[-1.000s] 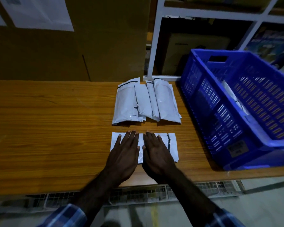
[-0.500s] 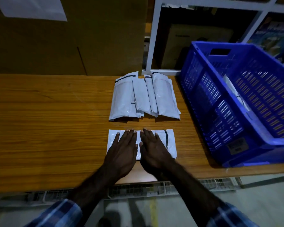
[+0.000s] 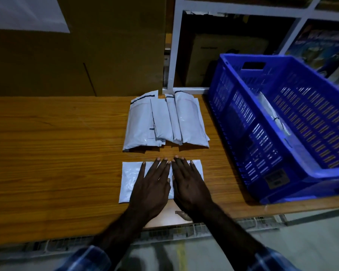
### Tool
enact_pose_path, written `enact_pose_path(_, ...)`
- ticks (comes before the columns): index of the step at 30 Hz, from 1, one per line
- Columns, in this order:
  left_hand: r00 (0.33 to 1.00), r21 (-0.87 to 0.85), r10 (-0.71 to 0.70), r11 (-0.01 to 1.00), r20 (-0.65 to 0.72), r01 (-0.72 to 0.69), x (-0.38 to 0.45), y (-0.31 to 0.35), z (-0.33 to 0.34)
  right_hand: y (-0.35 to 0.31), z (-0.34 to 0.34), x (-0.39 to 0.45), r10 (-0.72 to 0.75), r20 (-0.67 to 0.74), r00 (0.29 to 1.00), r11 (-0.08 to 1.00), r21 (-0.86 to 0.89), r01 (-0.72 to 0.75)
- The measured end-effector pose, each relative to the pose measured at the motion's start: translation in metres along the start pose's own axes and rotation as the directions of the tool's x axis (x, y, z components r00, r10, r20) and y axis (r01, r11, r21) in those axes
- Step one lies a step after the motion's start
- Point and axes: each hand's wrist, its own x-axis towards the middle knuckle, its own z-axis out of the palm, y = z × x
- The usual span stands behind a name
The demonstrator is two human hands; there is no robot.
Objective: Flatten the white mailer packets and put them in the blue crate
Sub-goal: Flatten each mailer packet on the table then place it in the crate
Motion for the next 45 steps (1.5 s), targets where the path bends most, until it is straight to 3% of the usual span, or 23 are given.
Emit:
enact_pose_path(6,0.999,-0.017,0.02,1.0,0.035,-0.02,0.001,-0.004,0.002,0.001,0.002,0.001,0.012,0.029,1.0,1.0,0.022,-0.013)
enact_pose_path(10,0.999,-0.092,-0.034,0.995,-0.011,0.033,0.002,-0.011,-0.01,-0.007,-0.011,0.015,0.066,0.005,0.998,0.996,0.061,-0.066)
enact_pose_path(15,1.0,-0.063,-0.029,0.998,0.005,0.03,-0.004,-0.027,-0.012,-0.022,-0.002,0.022,-0.051,0.007,0.999,0.998,0.042,0.051)
enact_pose_path(21,0.995,-0.09,-0.082,0.992,0.055,0.087,-0.007,-0.028,0.003,-0.022,0.011,0.018,-0.032,-0.053,0.998,0.998,0.047,0.034)
enact_pose_path(26,0.991,-0.104,-0.109,0.988,0.079,0.117,-0.017,-0.049,0.0,-0.002,0.0,0.011,0.075,0.02,0.997,0.997,-0.02,-0.075)
enact_pose_path(31,0.969,-0.089,-0.2,0.973,0.143,0.214,-0.033,-0.081,-0.009,0.019,-0.018,0.004,0.252,0.18,0.951,0.962,0.058,-0.266)
enact_pose_path(33,0.966,-0.121,-0.211,0.966,0.15,0.23,-0.028,-0.074,-0.014,0.009,-0.021,0.006,0.21,0.151,0.966,0.975,0.036,-0.218)
enact_pose_path(38,0.994,-0.156,-0.097,0.982,0.047,0.103,-0.01,-0.023,-0.01,-0.022,-0.006,0.013,0.016,0.002,1.0,0.999,0.033,-0.016)
enact_pose_path(42,0.992,-0.141,-0.107,0.983,0.072,0.117,-0.009,-0.02,-0.001,-0.018,0.0,0.012,0.004,-0.013,1.0,1.0,0.018,-0.004)
enact_pose_path(45,0.987,-0.127,-0.127,0.982,0.099,0.139,-0.018,-0.033,-0.002,-0.011,-0.004,0.008,0.097,0.062,0.993,0.995,-0.02,-0.096)
